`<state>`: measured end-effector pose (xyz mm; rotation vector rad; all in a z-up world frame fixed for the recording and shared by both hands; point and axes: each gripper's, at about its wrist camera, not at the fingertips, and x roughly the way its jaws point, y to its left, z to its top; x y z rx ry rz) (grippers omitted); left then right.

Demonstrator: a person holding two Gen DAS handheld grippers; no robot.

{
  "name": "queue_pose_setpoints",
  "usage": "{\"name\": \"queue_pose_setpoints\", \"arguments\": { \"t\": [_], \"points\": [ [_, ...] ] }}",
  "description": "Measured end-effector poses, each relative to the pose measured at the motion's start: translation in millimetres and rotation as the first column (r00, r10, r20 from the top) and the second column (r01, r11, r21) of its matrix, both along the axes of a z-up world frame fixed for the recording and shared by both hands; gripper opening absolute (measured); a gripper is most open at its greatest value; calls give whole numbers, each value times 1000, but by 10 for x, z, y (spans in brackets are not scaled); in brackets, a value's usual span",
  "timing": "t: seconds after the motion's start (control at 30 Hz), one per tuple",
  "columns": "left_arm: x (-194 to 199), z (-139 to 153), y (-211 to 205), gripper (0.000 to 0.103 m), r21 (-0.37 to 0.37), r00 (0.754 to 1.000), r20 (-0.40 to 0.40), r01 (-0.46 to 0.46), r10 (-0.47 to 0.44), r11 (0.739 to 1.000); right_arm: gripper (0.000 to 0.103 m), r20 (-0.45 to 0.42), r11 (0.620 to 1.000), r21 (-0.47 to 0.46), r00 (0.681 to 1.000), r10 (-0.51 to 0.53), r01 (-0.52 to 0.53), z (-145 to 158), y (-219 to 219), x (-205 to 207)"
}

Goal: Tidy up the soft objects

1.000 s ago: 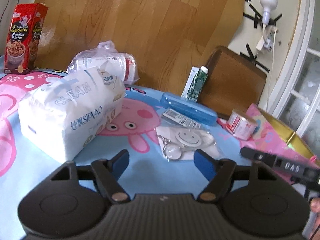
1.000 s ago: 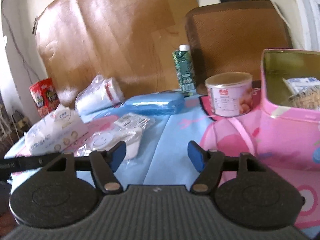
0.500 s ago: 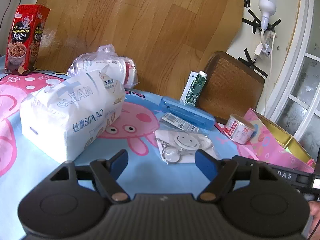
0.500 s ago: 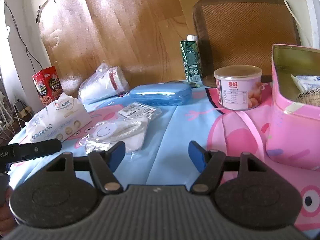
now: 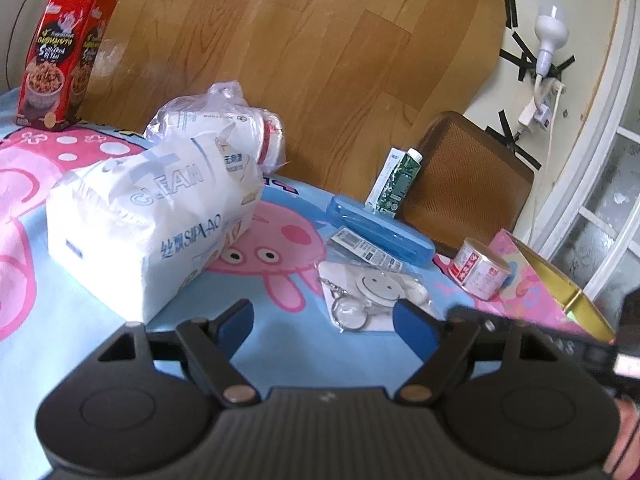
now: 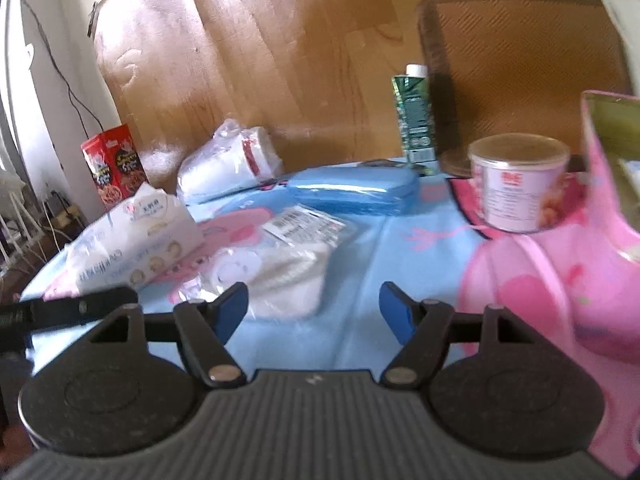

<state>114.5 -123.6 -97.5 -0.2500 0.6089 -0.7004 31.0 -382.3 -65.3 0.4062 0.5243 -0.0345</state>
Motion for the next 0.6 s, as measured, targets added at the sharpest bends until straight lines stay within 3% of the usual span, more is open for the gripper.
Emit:
{"name": "queue_pose_setpoints", "arguments": {
  "t": [0.17, 0.23, 0.27, 0.3, 0.37, 0.5, 0.6],
  "points": [
    [-4, 4, 5, 79, -8, 1000, 0, 0, 0, 1000, 75, -28, 998, -14, 998, 55, -56, 7, 150, 363],
    [-8, 5, 2, 79, -7, 1000, 0, 0, 0, 1000, 70, -65, 996, -35, 994, 84, -86, -46, 226, 438],
    [-9, 5, 3, 79, -9, 1000, 0, 0, 0, 1000, 58, -54, 995, -51, 995, 85, -88, -25, 248, 411],
    [-10, 6, 4, 79, -11, 1000, 0, 0, 0, 1000, 36, -49, 993, -53, 994, 99, -101, -10, 257, 381],
    [-5, 4, 7, 80, -14, 1000, -5, -1, 1, 1000, 14, -79, 992, -31, 990, 118, -121, -39, 257, 318],
    [5, 0, 15, 80, -21, 1000, -16, -1, 1, 1000, 3, -78, 981, -89, 983, 165, -172, -28, 432, 42],
    [14, -1, 9, 80, -19, 1000, -23, -3, 3, 1000, 4, -54, 961, -118, 968, 245, -250, -29, 594, -179]
  ]
}}
